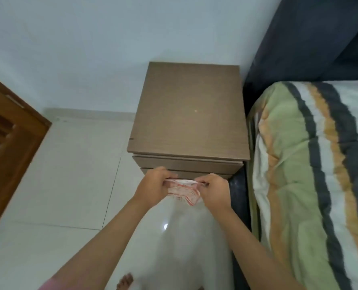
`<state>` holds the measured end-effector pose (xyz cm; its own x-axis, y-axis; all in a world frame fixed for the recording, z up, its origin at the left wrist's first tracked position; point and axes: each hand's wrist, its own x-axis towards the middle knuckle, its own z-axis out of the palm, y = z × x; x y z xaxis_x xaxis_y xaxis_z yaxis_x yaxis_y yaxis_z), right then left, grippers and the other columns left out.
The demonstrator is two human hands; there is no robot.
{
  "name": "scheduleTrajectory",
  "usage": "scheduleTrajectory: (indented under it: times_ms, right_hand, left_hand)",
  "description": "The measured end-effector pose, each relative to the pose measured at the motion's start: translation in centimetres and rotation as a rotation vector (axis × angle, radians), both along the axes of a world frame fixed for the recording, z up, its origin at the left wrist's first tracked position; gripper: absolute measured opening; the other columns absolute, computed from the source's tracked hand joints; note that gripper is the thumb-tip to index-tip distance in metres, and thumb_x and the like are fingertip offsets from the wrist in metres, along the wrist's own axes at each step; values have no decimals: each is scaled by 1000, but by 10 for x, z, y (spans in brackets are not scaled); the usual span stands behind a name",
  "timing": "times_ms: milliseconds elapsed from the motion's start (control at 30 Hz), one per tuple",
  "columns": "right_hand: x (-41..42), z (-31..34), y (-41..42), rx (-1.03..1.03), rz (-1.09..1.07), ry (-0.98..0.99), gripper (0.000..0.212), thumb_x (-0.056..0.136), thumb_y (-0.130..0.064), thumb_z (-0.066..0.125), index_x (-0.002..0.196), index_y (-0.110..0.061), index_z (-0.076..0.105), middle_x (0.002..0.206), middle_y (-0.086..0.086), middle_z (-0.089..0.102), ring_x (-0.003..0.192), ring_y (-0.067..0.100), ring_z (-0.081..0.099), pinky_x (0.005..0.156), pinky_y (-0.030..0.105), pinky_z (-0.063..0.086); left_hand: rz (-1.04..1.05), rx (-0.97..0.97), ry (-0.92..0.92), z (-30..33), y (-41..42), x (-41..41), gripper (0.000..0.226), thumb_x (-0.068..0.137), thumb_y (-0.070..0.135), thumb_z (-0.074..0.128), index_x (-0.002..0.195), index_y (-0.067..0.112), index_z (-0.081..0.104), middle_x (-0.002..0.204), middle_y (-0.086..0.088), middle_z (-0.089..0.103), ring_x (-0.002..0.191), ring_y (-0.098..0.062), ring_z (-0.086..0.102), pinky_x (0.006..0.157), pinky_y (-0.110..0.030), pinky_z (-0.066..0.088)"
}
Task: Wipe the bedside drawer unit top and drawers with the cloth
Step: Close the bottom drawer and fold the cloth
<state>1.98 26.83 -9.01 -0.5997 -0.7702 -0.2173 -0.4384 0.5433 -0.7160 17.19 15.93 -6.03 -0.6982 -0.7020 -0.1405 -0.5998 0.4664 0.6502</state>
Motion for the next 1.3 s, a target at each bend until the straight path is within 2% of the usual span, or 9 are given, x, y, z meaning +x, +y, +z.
scheduleTrajectory:
  times_ms: [67, 233, 333, 433, 600, 700, 767, 1000, 1300]
  right_hand:
    - [-24, 40, -3, 34, 49, 63, 19, 81, -10, 63, 94, -17, 76, 97, 2, 72, 90, 19, 65, 78, 24, 48]
    - [-82, 106, -27, 22, 85, 222, 18, 87, -16, 59, 99, -14, 72, 102, 7, 67, 94, 27, 61, 77, 36, 51]
    - [-115, 119, -52, -33, 91, 248, 16, 87, -12, 58, 96, -11, 70, 98, 8, 65, 90, 26, 60, 75, 35, 48]
    - [-147, 120, -81, -40, 54, 252, 16, 83, -4, 57, 93, -6, 70, 93, 12, 65, 86, 27, 60, 74, 32, 45]
    - [-190, 104, -109, -69, -69, 217, 19, 80, 2, 58, 94, -3, 71, 96, 13, 65, 87, 25, 61, 69, 13, 33]
    - [-203, 86, -106, -12, -121, 141, 18, 82, -4, 63, 98, -6, 71, 98, 6, 66, 82, 11, 55, 71, -4, 30]
    - [-209, 68, -101, 26, -166, 41, 20, 83, -12, 65, 103, -10, 70, 99, 3, 66, 81, 5, 51, 68, -7, 30]
    - [-207, 21, -74, 114, -368, -278, 22, 83, -15, 66, 105, -18, 69, 102, -3, 69, 90, 9, 62, 85, 23, 50]
    - [-197, 7, -56, 292, -356, -346, 24, 85, -18, 62, 108, -17, 68, 108, -1, 67, 102, 16, 60, 81, 19, 41]
  left_hand:
    - [40, -11, 20, 31, 1, -24, 33, 73, -9, 58, 100, 6, 70, 90, -8, 65, 80, -16, 57, 74, -11, 37]
    - [72, -53, 2, 72, -20, -87, 26, 71, -5, 58, 91, 4, 73, 82, -18, 64, 77, -34, 60, 68, -25, 42]
    - [69, -81, 24, 81, -48, -127, 33, 67, 6, 48, 89, 4, 73, 80, -22, 64, 75, -37, 59, 66, -33, 45]
    - [45, -88, -13, 78, -77, -167, 31, 73, 3, 49, 93, 8, 73, 84, -22, 62, 81, -37, 57, 70, -33, 39]
    - [32, -86, 21, 64, -110, -219, 29, 75, -2, 55, 97, 7, 72, 88, -20, 62, 84, -35, 59, 74, -32, 41]
    - [48, -26, 11, 40, -114, -233, 27, 75, 3, 55, 94, 9, 73, 87, -16, 64, 81, -33, 61, 74, -32, 45]
    - [29, 41, -19, 21, -112, -237, 26, 75, 1, 58, 94, 9, 73, 90, -14, 66, 82, -31, 62, 75, -25, 42]
    - [-12, 156, -204, -22, -81, -234, 26, 81, 9, 58, 103, 15, 70, 104, -8, 66, 91, -29, 62, 74, -29, 47]
    - [-32, 284, -304, -41, -46, -226, 23, 82, 18, 62, 104, 16, 68, 109, -3, 65, 96, -23, 60, 77, -30, 47]
